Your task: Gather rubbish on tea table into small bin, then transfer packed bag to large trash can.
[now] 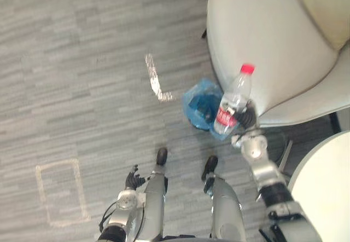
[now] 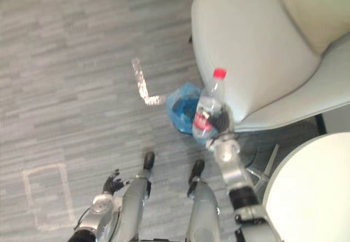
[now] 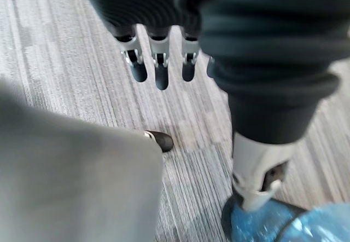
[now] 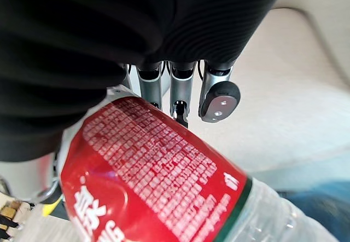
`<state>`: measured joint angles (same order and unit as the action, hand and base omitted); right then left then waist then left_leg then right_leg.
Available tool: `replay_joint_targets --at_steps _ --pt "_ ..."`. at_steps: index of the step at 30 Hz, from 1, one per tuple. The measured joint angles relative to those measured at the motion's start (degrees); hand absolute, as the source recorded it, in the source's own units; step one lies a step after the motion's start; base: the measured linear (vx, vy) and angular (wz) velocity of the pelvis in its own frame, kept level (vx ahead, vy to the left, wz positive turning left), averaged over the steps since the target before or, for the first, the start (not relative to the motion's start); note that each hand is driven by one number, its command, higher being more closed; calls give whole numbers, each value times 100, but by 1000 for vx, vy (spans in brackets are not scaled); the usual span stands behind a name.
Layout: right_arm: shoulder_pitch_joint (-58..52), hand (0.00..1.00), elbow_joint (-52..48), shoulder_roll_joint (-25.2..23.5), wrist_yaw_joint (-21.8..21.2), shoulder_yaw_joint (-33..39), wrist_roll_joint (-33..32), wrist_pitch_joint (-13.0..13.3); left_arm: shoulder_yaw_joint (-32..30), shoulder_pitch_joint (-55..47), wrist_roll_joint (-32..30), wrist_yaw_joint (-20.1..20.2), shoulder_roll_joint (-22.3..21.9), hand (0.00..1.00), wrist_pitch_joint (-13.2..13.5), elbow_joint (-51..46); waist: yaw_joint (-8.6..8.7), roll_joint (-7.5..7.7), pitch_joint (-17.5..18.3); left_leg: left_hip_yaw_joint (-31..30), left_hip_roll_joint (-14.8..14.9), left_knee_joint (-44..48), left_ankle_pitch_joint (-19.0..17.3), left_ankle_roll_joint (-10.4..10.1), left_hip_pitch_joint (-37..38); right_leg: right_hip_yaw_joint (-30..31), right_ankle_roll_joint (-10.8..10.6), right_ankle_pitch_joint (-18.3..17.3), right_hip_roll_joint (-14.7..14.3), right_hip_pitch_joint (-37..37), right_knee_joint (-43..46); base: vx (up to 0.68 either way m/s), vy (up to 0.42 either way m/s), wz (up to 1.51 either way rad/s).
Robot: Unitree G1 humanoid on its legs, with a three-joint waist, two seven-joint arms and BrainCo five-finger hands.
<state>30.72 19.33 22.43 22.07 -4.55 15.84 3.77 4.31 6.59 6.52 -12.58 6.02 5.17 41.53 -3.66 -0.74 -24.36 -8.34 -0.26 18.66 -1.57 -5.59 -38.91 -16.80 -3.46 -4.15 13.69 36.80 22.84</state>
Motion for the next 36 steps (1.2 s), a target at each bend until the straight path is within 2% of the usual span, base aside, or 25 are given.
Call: replay_joint_targets --at_steps 4,6,9,14,17,25,27,29,33,35,36 --pt "765 100 -86 337 211 -1 19 6 -101 293 152 -119 -213 0 138 -570 -44 -94 -140 32 -54 349 3 -4 -894 20 33 -23 129 896 405 -41 28 8" --pt "929 100 -329 586 331 21 119 6 -93 283 160 -129 -298 0 204 -1264 -146 -128 -196 74 -77 463 22 -13 -1333 58 71 -61 186 1373 617 -49 24 9" --pt "1058 100 -530 881 402 229 197 -3 -111 272 291 -108 -301 0 348 -1943 -209 -172 -225 114 -126 461 145 -11 -1868 43 107 -126 335 1976 898 -37 11 24" --pt "1149 100 -516 1258 525 242 169 -36 -106 42 486 -92 -353 0 378 -2571 -238 -197 -240 353 -127 685 197 19 -2372 -1 84 -274 492 2421 1249 17 4 21" --pt "1266 100 -481 1324 523 209 168 -35 -96 -23 492 -89 -404 0 414 -2850 -262 -195 -239 399 -138 852 197 19 -2691 -6 100 -414 579 2737 1548 9 -7 25" --pt "1232 100 27 1067 500 -128 169 -58 117 -94 605 -80 -494 0 419 -3150 -250 -185 -232 484 -97 973 212 2 -2956 17 170 -575 651 3108 1911 -2 -20 5" --pt "1235 100 30 904 474 -266 172 -57 59 46 610 -81 -487 0 443 -2878 -215 -184 -230 510 -44 1021 210 4 -3049 17 171 -574 608 3182 1919 -14 -31 -7" --pt "1296 100 258 607 394 -522 190 -95 7 411 623 -118 -480 0 412 -2060 -128 -181 -226 530 -23 1055 217 1 -3140 40 180 -579 601 3317 2008 0 0 0" --pt "1198 100 457 224 407 -533 222 -221 -76 470 639 -255 -454 0 460 -1962 -134 -174 -223 676 119 1228 206 16 -3213 105 200 -580 500 3369 2074 -26 -16 -10" --pt "1183 100 455 207 403 -577 221 -215 -103 684 591 -317 -439 0 424 -1710 -132 -174 -223 711 148 1260 203 21 -3215 124 202 -582 487 3385 2108 -59 -7 -10" --pt "1185 0 456 192 399 -605 221 -214 -106 766 580 -350 -403 0 424 -1595 -112 -174 -223 741 166 1264 206 22 -3219 148 211 -576 479 3408 2106 -61 -3 -9"
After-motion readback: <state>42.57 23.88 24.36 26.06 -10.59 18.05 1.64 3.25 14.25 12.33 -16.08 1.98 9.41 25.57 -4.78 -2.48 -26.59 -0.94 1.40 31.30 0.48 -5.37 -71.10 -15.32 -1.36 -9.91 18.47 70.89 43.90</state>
